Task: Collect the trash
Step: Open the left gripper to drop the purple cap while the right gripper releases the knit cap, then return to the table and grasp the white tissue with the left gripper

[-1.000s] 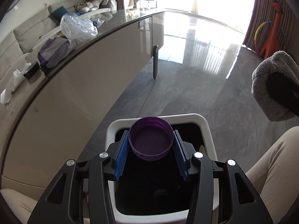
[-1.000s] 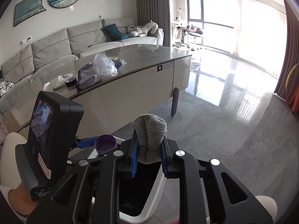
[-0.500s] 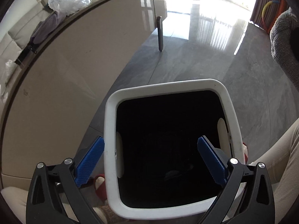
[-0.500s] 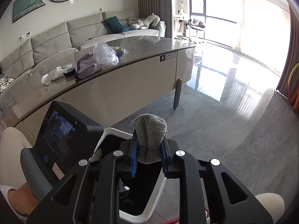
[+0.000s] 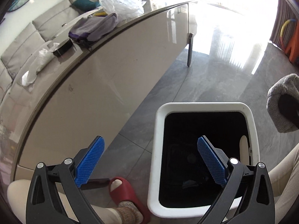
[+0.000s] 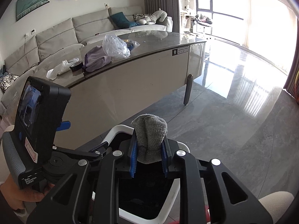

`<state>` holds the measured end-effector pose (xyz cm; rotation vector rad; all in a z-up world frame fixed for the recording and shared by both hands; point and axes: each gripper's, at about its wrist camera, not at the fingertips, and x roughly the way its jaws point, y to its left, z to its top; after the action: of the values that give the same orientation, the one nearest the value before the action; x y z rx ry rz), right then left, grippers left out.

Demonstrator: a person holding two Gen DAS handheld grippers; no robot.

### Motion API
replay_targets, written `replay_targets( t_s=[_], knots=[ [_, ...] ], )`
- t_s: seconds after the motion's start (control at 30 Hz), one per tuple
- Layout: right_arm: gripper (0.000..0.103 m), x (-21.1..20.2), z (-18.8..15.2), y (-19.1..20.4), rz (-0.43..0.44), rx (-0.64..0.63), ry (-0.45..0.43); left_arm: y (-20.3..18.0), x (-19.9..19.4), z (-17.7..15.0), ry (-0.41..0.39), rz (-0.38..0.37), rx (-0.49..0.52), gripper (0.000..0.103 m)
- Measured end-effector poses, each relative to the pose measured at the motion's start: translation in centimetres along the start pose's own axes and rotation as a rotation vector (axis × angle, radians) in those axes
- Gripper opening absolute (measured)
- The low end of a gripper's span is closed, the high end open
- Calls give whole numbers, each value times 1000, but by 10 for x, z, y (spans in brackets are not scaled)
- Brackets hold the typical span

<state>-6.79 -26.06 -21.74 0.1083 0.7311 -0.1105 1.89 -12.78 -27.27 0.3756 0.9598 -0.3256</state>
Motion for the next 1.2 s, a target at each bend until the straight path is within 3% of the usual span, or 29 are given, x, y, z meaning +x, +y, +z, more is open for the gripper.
replay_targets(
  t_s=[0.27, 0.33, 0.37, 0.4, 0.43, 0.53, 0.77, 1.0, 1.2],
  knots=[
    [23, 32, -12, 29, 54, -38, 67, 48, -17, -2, -43, 39, -105, 98],
    [29, 38, -15, 33, 56, -51, 81, 52, -16, 0, -42, 40, -117, 98],
    [45, 42, -16, 36, 56, -58, 95, 54, -17, 1, -43, 41, -122, 98],
    [83, 47, -18, 37, 57, -67, 122, 54, -15, 2, -43, 41, -126, 98],
    [100, 50, -20, 38, 29, -75, 138, 55, -14, 3, -42, 41, -128, 98],
    [98, 52, -23, 37, -46, -86, 121, 56, -15, 2, -45, 37, -138, 98],
    [98, 40, -9, 22, -33, -12, 68, 61, -18, 4, -57, 34, -149, 98],
    [98, 25, 31, 41, -9, -77, -53, 83, -26, 17, -92, 56, -184, 98],
    [98, 28, 66, 68, 48, -131, -123, 125, -33, 35, -125, 109, -234, 98]
  ],
)
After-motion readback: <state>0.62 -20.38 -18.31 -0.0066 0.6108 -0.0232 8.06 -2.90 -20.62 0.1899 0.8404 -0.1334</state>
